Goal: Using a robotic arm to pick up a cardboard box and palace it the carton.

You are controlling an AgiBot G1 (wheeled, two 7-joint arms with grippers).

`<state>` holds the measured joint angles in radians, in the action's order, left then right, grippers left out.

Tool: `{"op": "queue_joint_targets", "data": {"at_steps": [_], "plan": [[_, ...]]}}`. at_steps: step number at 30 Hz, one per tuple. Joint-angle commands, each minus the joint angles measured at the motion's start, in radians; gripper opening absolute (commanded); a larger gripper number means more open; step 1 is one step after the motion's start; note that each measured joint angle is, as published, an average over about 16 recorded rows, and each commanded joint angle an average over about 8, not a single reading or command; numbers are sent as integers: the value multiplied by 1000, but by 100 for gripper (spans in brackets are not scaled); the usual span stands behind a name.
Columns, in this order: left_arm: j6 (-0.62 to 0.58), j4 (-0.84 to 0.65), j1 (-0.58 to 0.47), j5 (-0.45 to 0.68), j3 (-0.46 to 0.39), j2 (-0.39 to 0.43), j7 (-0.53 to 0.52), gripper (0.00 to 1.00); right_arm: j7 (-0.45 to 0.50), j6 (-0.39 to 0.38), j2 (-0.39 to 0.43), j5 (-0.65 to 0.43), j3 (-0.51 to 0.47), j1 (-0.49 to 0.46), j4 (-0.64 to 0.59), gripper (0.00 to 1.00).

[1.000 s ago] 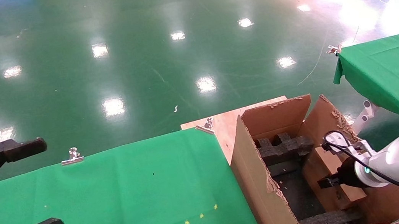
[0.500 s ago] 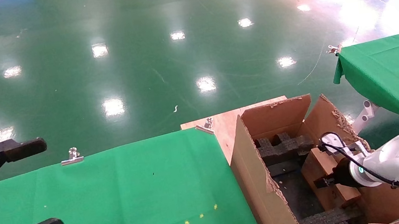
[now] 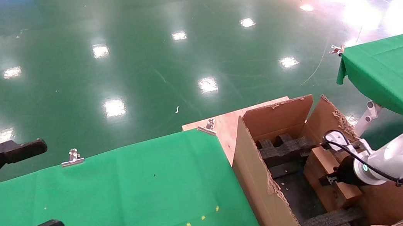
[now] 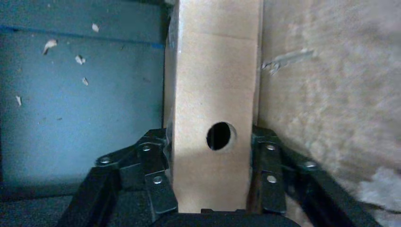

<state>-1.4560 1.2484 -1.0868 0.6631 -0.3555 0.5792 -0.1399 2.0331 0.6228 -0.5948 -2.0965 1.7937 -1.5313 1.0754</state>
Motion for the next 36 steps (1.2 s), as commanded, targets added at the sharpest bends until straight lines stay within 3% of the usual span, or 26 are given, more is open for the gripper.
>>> {"op": "queue_joint_targets", "data": {"at_steps": [1, 15, 22, 28, 36], "plan": [[0, 0, 0, 0, 0, 0, 0, 100, -4, 1, 0, -3, -2, -8, 0, 100], [0, 0, 0, 0, 0, 0, 0, 100, -28, 3, 80, -30, -37, -107, 117, 100], [0, 0, 0, 0, 0, 0, 0, 100, -141, -76, 174, 11, -86, -221, 269, 100], [0, 0, 0, 0, 0, 0, 0, 100, -380, -158, 217, 248, -121, -315, 298, 100], [0, 0, 0, 0, 0, 0, 0, 100, -705, 44, 254, 695, -204, -459, 308, 100]]}}
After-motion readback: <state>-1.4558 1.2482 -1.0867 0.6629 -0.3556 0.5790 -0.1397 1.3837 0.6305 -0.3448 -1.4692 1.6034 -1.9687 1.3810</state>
